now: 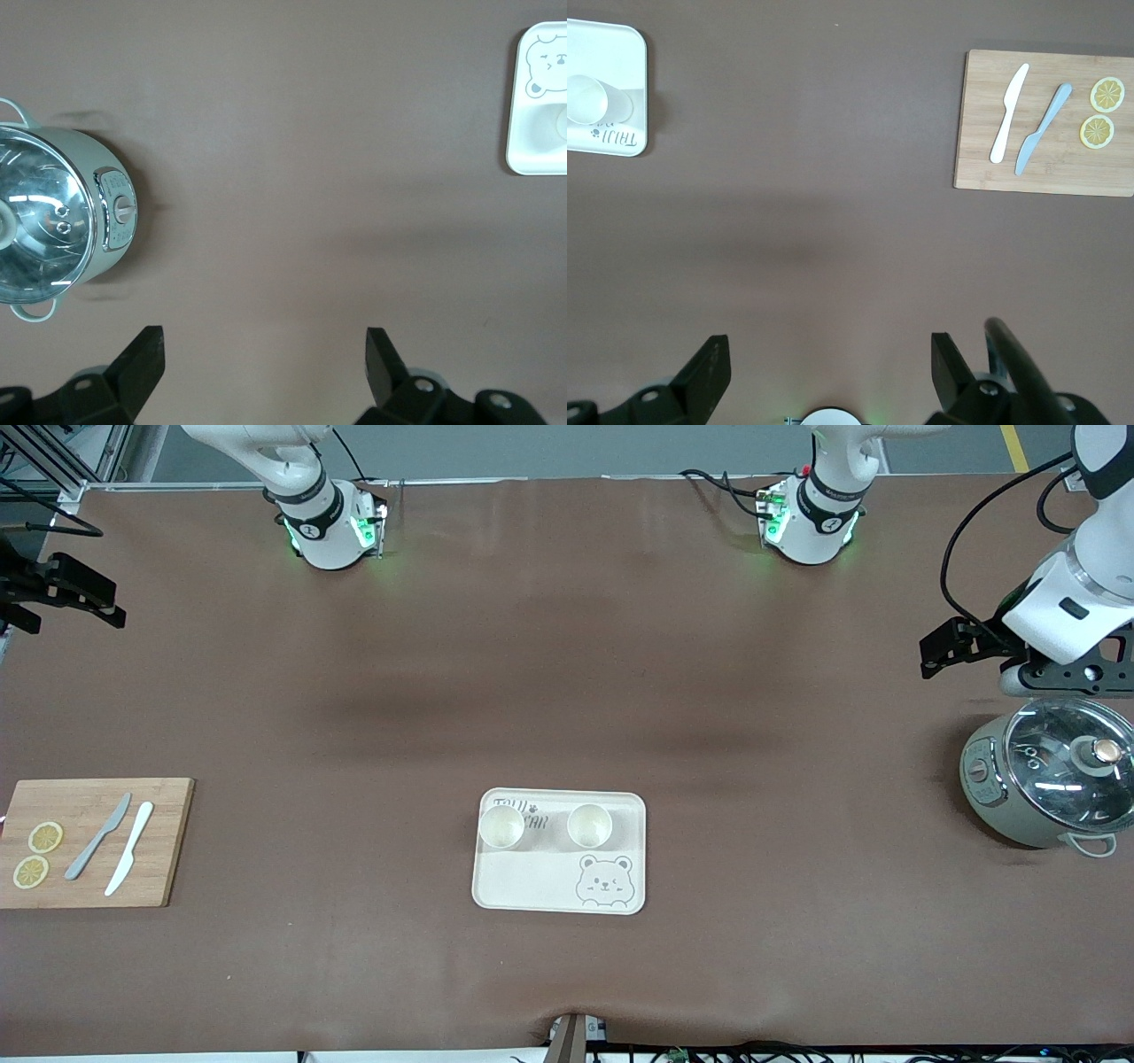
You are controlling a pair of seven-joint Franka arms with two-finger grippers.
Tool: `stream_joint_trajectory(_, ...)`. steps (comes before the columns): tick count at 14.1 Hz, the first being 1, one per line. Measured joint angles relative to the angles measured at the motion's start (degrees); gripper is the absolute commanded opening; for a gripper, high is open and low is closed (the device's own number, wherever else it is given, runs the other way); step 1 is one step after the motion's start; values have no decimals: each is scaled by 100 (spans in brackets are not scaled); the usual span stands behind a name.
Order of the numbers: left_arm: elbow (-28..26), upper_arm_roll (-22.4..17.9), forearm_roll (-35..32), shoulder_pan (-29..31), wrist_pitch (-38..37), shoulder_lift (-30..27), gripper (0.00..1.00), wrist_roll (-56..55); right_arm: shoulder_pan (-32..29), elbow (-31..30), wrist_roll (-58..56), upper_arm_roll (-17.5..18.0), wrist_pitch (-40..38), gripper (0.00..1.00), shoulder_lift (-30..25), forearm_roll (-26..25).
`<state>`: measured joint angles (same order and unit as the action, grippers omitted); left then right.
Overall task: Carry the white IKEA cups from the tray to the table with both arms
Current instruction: 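Move the left gripper from the pot toward the cups on the tray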
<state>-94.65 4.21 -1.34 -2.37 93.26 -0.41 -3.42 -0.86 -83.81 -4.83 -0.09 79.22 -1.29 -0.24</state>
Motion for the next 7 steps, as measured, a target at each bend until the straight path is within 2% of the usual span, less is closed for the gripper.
stream_joint_trajectory(7,0,65,1,-285,150,102,100,-19,-2,1,0,-1,1,100,17,0)
